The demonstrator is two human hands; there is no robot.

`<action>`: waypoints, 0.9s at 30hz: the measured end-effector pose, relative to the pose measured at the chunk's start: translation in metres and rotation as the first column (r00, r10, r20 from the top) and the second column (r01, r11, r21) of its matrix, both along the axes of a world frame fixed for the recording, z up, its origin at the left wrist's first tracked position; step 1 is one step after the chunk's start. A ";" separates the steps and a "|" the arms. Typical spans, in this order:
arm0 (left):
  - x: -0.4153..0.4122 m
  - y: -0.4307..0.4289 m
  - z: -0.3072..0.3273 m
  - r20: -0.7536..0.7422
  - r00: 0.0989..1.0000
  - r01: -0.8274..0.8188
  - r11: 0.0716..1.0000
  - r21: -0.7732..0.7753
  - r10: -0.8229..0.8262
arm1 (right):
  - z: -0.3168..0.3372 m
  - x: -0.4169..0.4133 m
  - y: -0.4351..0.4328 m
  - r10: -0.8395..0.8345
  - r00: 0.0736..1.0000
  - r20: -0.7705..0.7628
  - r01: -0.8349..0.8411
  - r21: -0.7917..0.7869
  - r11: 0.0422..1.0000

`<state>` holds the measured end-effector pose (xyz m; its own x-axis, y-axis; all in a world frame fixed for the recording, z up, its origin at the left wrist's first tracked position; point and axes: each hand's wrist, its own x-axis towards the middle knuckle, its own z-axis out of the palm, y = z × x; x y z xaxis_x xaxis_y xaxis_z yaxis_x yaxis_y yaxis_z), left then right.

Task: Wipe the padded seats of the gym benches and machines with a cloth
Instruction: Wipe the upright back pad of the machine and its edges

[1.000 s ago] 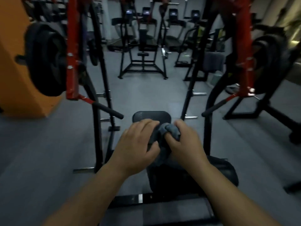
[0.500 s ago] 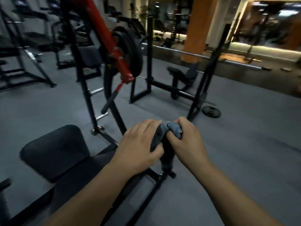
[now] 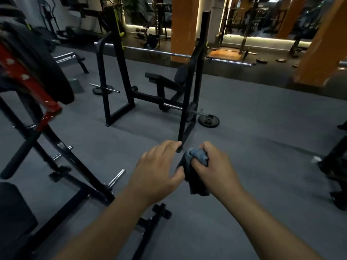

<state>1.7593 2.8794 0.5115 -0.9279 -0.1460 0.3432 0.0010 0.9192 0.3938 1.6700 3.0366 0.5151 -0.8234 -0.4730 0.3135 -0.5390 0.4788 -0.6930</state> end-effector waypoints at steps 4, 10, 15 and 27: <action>-0.059 -0.024 -0.006 0.033 0.999 -0.021 0.999 -0.031 0.022 | -0.006 -0.069 -0.027 0.037 0.997 0.072 -0.037 -0.007 0.999; -0.159 -0.092 -0.017 0.168 0.980 0.085 0.988 0.131 -0.107 | -0.007 -0.165 -0.099 0.143 0.984 0.103 -0.149 0.056 0.987; -0.253 -0.161 -0.008 0.124 0.989 0.063 0.993 0.104 -0.075 | 0.019 -0.263 -0.157 0.193 0.980 0.051 -0.198 0.131 0.971; -0.435 -0.308 0.025 0.205 0.977 -0.213 0.441 0.872 0.066 | 0.004 -0.512 -0.309 0.154 0.748 0.645 0.050 -0.287 0.957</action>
<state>1.3243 2.5712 0.5365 -0.8864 -0.4326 -0.1649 -0.2074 0.0526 0.9768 1.1581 2.7272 0.5191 -0.8472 -0.5021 -0.1735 0.0792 0.2035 -0.9759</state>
